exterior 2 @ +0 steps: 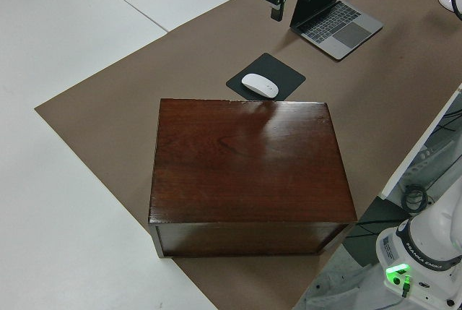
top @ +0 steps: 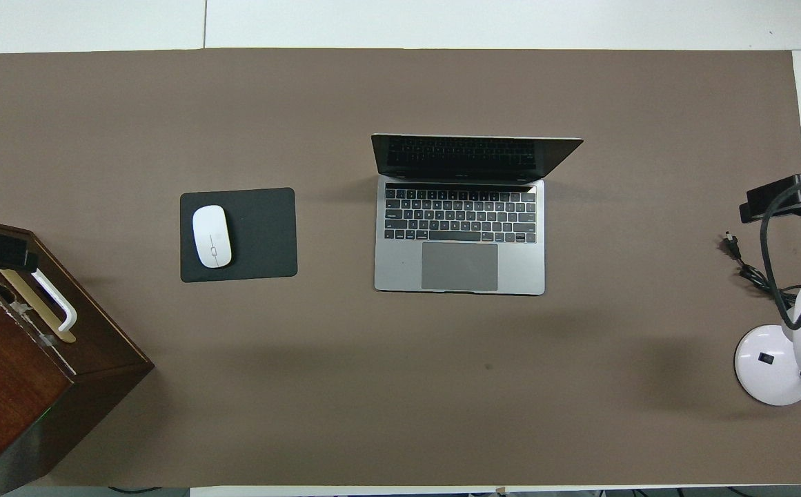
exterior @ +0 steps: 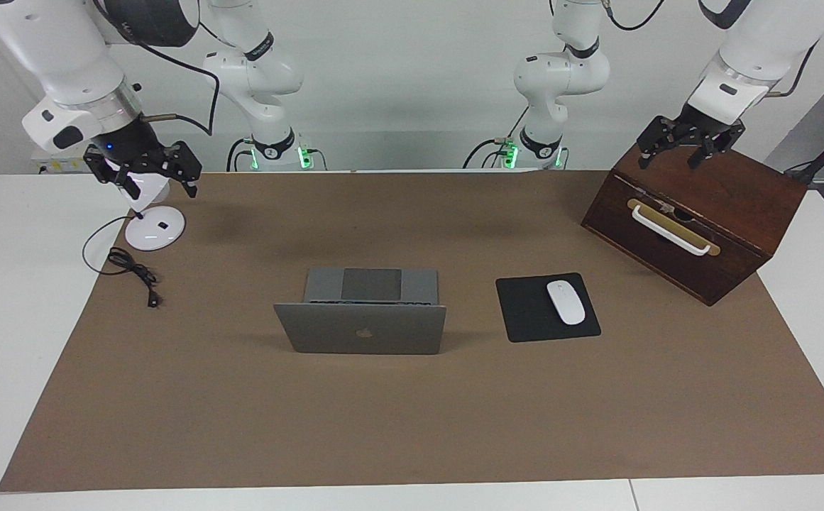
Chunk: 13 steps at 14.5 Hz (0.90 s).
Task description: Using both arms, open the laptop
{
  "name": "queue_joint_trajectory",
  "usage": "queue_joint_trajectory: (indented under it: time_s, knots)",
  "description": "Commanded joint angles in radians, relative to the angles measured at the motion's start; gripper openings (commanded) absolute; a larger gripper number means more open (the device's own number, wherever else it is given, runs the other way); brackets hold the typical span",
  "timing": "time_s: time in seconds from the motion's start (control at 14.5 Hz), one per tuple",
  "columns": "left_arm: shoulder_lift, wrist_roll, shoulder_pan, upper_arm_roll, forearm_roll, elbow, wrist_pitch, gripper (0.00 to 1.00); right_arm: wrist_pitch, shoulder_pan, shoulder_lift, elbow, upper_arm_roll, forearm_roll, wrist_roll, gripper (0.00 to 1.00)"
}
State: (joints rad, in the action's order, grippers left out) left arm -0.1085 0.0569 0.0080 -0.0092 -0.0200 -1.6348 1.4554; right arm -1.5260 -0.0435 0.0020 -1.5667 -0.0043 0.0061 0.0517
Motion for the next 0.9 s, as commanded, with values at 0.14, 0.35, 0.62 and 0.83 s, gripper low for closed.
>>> queue_joint_trajectory:
  time_s: [0.14, 0.35, 0.62, 0.83]
  knots:
    - [0.03, -0.038, 0.012, -0.006, 0.006, 0.05, -0.026, 1.0, 0.006, -0.004, 0.012, 0.017, 0.003, -0.014, 0.034, 1.0]
    - [0.03, -0.062, 0.01, -0.008, 0.008, 0.05, -0.006, 1.0, 0.006, -0.004, 0.012, 0.017, 0.003, -0.014, 0.034, 1.0]
    - [0.03, -0.065, 0.009, -0.006, 0.008, 0.05, 0.008, 1.0, 0.007, -0.004, 0.012, 0.017, 0.003, -0.014, 0.033, 1.0]
    - [0.03, -0.063, 0.01, -0.006, 0.008, 0.05, 0.01, 1.0, 0.007, -0.004, 0.012, 0.017, 0.003, -0.014, 0.033, 1.0]
